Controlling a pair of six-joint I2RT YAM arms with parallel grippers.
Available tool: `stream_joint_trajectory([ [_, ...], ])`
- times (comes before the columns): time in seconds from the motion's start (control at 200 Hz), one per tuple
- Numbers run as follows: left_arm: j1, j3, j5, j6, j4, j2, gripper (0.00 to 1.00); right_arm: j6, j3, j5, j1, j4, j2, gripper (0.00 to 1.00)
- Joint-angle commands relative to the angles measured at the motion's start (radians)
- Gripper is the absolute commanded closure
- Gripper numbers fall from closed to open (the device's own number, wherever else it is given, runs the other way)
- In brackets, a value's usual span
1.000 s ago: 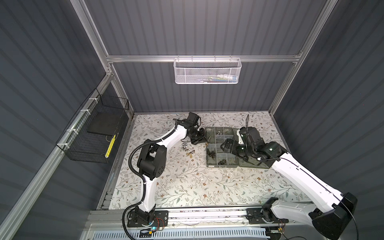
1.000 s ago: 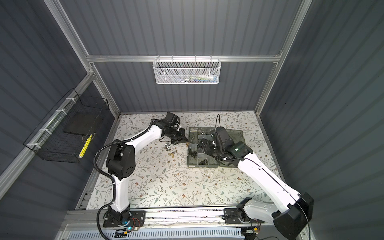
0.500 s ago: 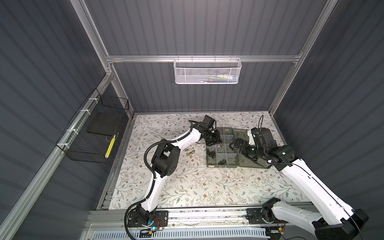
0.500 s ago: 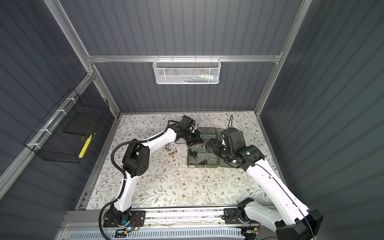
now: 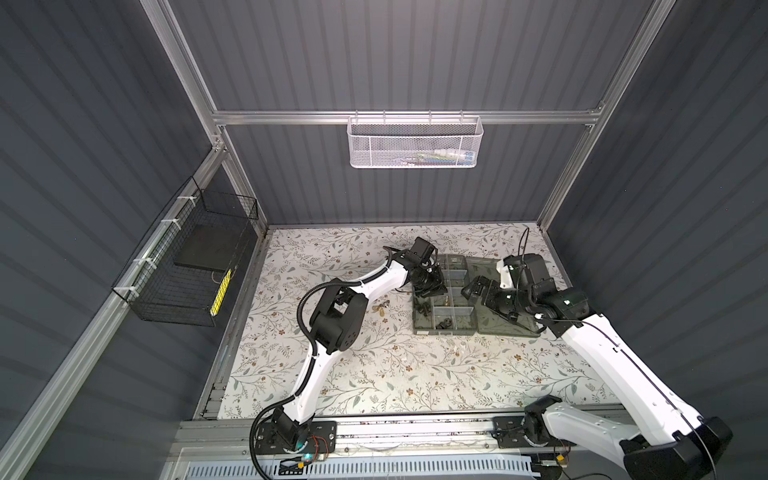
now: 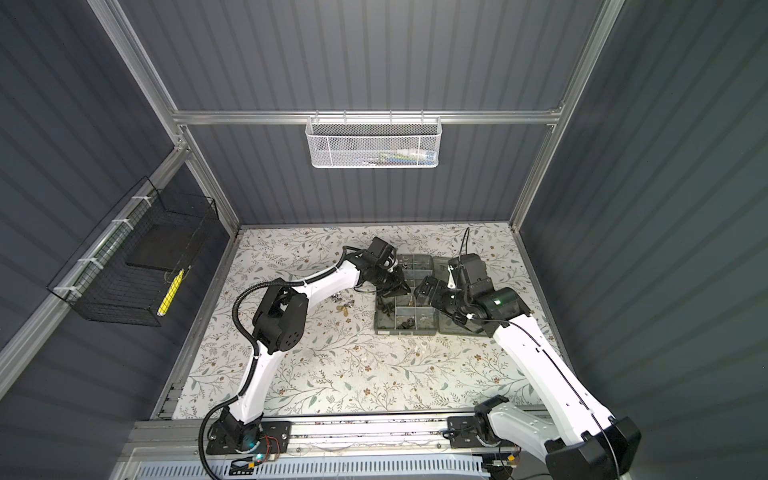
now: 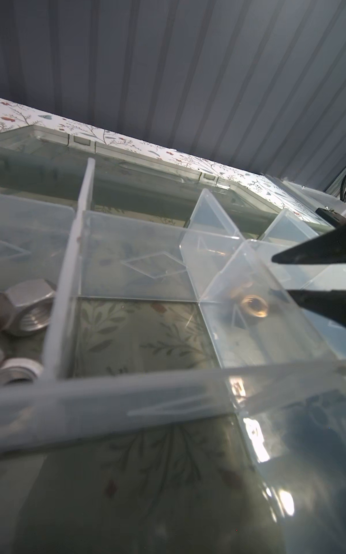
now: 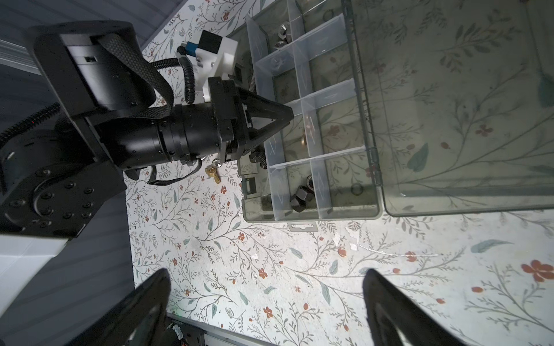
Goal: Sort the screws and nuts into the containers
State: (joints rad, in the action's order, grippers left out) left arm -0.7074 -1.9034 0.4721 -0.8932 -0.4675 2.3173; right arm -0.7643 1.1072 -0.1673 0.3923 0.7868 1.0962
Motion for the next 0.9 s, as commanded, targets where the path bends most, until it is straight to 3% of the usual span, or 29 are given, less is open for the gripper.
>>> stream_joint_trajectory([
  [0.0,-0.006,-0.041,0.003,0.011,-0.048,0.0,0.74,0.035,0.036,-0.018,-0.012,0.016,0.016,0.01],
  [0.47,0.015,-0.036,-0.008,0.105,-0.174,-0.153,0.36,0.05,0.133,-0.016,-0.017,-0.009,0.078,0.01],
  [0.625,0.075,0.082,-0.002,0.111,-0.18,-0.289,0.19,0.057,0.16,-0.005,-0.009,-0.017,0.103,0.01],
  [0.715,0.129,0.177,0.014,0.111,-0.18,-0.378,0.01,0.067,0.175,0.013,0.017,-0.021,0.129,0.01],
  [0.896,0.247,0.378,0.043,0.135,-0.184,-0.561,0.0,0.088,0.228,0.074,0.143,-0.023,0.233,0.01],
])
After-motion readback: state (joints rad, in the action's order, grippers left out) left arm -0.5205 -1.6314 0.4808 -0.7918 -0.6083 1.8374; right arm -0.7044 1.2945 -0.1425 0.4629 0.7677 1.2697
